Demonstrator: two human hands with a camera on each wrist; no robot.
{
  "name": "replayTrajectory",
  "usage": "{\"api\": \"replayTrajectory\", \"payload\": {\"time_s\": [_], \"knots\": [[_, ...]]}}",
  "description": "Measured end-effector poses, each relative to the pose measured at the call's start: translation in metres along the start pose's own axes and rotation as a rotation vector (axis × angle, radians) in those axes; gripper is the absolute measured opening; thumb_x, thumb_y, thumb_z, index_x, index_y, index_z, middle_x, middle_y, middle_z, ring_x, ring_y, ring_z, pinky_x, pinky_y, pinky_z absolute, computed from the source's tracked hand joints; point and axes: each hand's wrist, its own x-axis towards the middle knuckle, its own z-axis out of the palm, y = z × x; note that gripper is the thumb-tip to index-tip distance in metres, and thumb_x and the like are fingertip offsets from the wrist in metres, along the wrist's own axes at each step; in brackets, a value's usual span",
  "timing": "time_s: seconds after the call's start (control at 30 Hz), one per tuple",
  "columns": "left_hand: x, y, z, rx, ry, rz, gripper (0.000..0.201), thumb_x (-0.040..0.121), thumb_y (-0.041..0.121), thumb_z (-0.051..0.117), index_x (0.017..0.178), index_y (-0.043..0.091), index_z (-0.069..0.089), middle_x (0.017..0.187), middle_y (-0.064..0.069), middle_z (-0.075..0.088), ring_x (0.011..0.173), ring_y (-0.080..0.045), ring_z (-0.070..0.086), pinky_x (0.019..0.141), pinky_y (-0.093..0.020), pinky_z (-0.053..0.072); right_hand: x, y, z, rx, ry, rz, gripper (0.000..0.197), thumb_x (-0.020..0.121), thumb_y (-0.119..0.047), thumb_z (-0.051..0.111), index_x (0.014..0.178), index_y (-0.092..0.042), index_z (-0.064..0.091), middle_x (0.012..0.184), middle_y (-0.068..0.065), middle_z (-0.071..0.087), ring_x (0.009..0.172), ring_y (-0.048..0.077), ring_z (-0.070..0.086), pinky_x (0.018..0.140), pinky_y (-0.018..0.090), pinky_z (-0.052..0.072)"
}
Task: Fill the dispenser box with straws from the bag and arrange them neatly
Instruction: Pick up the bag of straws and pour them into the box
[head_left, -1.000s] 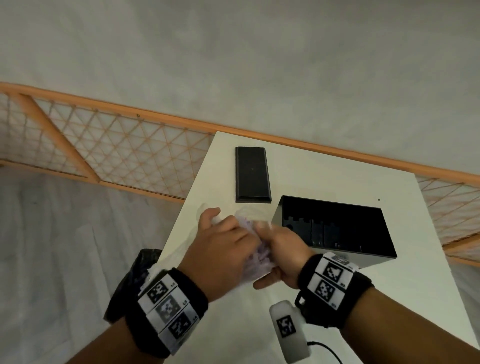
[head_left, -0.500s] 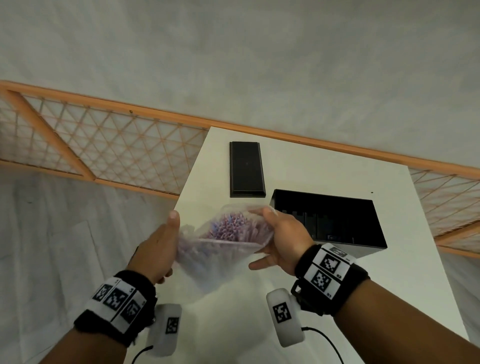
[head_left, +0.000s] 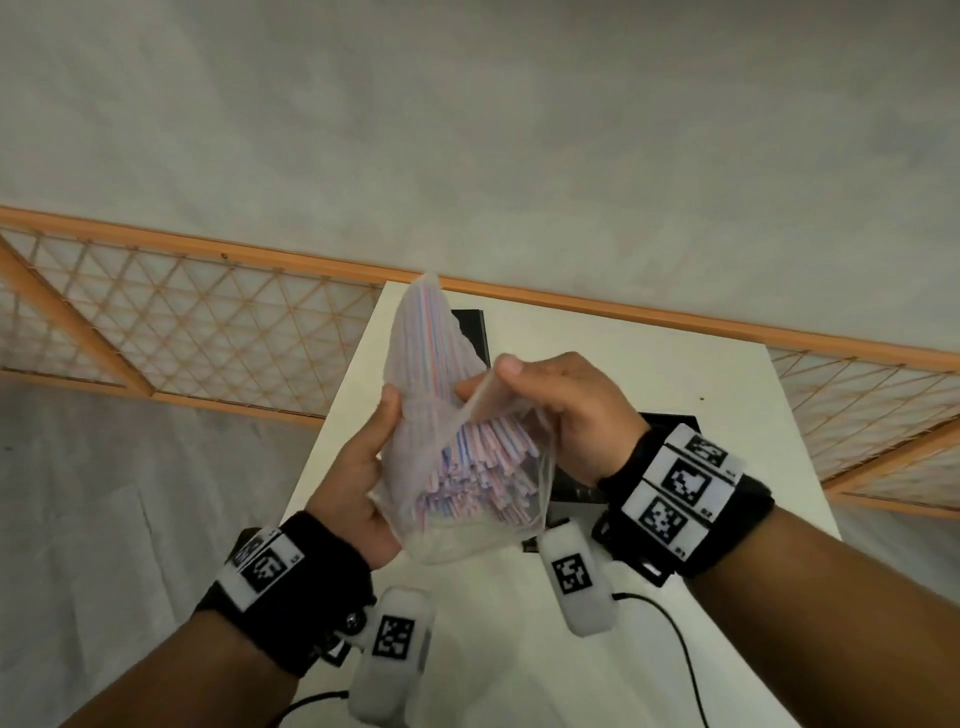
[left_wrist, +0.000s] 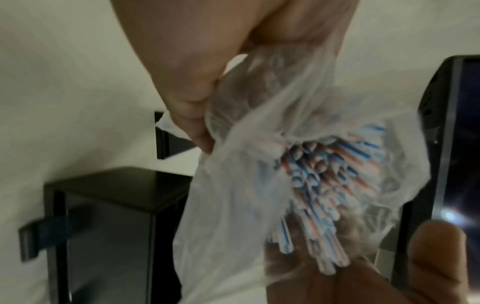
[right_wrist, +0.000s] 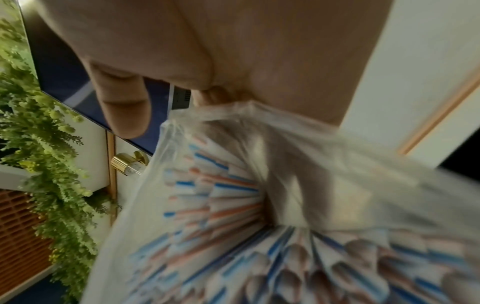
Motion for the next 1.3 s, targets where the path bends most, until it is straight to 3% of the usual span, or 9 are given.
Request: {"api": "replayTrajectory", "payload": {"time_s": [0.1,0.2,0.3,0.47,0.6,0.77,1.0,1.13,1.3], "knots": [[0.024,-0.006,0.014,-0.051,-0.162,-0.044,0.083,0.096,0.062,0.045,0.155,0.005,0.033,0.164,-0.02,0.023,0.154,-0.033,0.018,0.126,-0.051,0.004,-0.001,-0.008,-0.02,-0.092,0.077,-0.002,0.06,0.072,-0.065,0.069,0.075,-0.006,0.078,0.079,0.018,0.074,0.078,0.028,0.072,0.082,0.039,0.055],[0.047,-0.015,0.031,-0.004,-0.219,-0.023,0.085,0.086,0.057,0.067,0.151,0.008,0.042,0.157,-0.023,0.038,0.147,-0.036,0.035,0.123,-0.055,0.021,0.002,-0.011,-0.037,-0.204,0.202,-0.017,0.072,0.069,-0.069,0.069,0.063,0.002,0.065,0.064,0.02,0.065,0.061,0.026,0.064,0.068,0.036,0.052],[0.061,-0.019,0.053,0.116,-0.188,0.061,0.096,0.069,0.048,0.088,0.145,0.005,0.05,0.145,-0.026,0.052,0.132,-0.037,0.054,0.109,-0.052,0.045,0.001,-0.009,-0.053,-0.254,0.259,-0.013,0.055,0.063,-0.064,0.081,0.07,-0.015,0.055,0.068,0.003,0.063,0.061,0.015,0.063,0.062,0.034,0.051],[0.088,-0.017,0.073,0.379,-0.18,0.169,0.114,0.057,0.042,0.095,0.148,0.002,0.04,0.142,-0.031,0.051,0.129,-0.042,0.056,0.1,-0.053,0.052,0.0,-0.005,-0.083,-0.254,0.264,0.057,0.1,0.055,-0.063,0.079,0.134,-0.013,0.043,0.105,-0.006,0.066,0.082,0.005,0.072,0.073,0.026,0.06],[0.108,-0.021,0.07,0.711,-0.114,0.34,0.134,0.039,0.052,0.097,0.147,0.022,0.023,0.142,-0.011,0.052,0.128,-0.024,0.06,0.098,-0.048,0.055,0.003,0.005,-0.102,-0.354,0.149,0.042,0.091,0.052,-0.072,0.082,0.125,-0.022,0.063,0.114,-0.002,0.073,0.102,0.012,0.07,0.089,0.036,0.057],[0.122,-0.024,0.066,1.117,-0.176,0.31,0.14,0.042,0.056,0.091,0.144,0.028,0.0,0.137,0.014,0.039,0.122,0.014,0.049,0.095,-0.017,0.052,-0.004,0.026,-0.118,-0.3,0.132,-0.003,0.079,0.063,-0.027,0.092,0.132,-0.026,0.054,0.119,-0.007,0.07,0.111,0.008,0.065,0.093,0.034,0.056],[0.123,-0.013,0.038,1.501,-0.324,0.003,0.138,0.059,0.018,0.097,0.157,0.034,0.0,0.151,0.012,0.036,0.141,-0.009,0.037,0.116,-0.037,0.038,-0.014,0.059,-0.123,-0.292,0.246,0.023,0.082,0.051,-0.02,0.099,0.123,-0.024,0.06,0.111,-0.008,0.072,0.105,0.006,0.067,0.086,0.034,0.058],[0.119,-0.018,0.036,1.647,-0.251,0.104,0.13,0.059,0.021,0.095,0.157,0.029,0.009,0.149,0.009,0.036,0.137,-0.011,0.04,0.114,-0.039,0.041,-0.019,0.064,-0.122,-0.279,0.235,0.007,0.081,0.052,-0.011,0.097,0.123,-0.018,0.061,0.108,-0.008,0.073,0.101,0.001,0.067,0.074,0.016,0.055],[0.116,-0.03,0.019,1.634,-0.155,0.172,0.117,0.051,0.027,0.098,0.147,0.03,0.032,0.133,0.013,0.054,0.127,-0.011,0.052,0.109,-0.042,0.047,-0.024,0.07,-0.123,-0.376,0.209,-0.005,0.082,0.047,-0.022,0.099,0.12,-0.022,0.063,0.11,-0.01,0.072,0.106,0.0,0.065,0.081,0.016,0.054]]}}
